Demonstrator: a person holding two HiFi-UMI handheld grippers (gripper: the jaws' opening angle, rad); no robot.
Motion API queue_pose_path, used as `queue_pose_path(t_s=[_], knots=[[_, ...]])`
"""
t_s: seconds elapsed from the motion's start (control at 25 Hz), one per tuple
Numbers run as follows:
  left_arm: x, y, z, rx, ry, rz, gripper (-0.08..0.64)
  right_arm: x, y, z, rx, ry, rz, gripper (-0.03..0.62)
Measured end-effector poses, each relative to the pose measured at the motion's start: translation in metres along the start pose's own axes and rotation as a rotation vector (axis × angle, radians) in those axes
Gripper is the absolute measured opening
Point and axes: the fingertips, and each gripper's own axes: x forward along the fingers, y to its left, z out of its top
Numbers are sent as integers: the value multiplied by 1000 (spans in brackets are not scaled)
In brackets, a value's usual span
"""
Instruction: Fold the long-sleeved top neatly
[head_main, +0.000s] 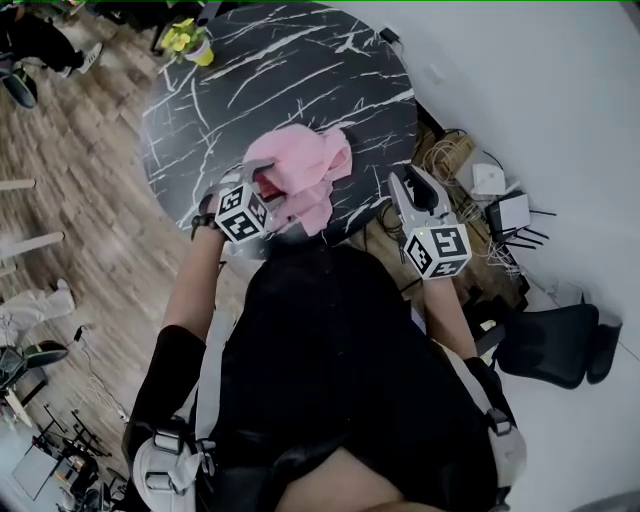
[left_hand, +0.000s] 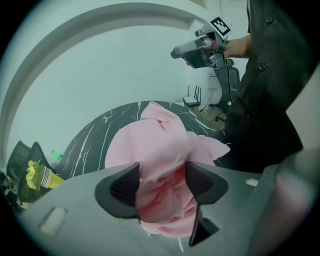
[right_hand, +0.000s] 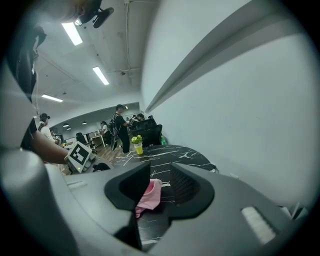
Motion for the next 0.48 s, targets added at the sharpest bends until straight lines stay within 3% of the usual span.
queue_pose_path(t_s=[0.08, 0.24, 0.48], knots=[[4, 1, -1, 26, 14, -19, 256, -2, -1, -1, 5, 2, -20, 127], [6, 6, 0, 17, 17, -29, 48, -6, -1, -10, 17, 16, -40, 123], [-23, 35, 22, -207, -162, 60, 25, 0, -10, -21, 9, 66, -31, 121]])
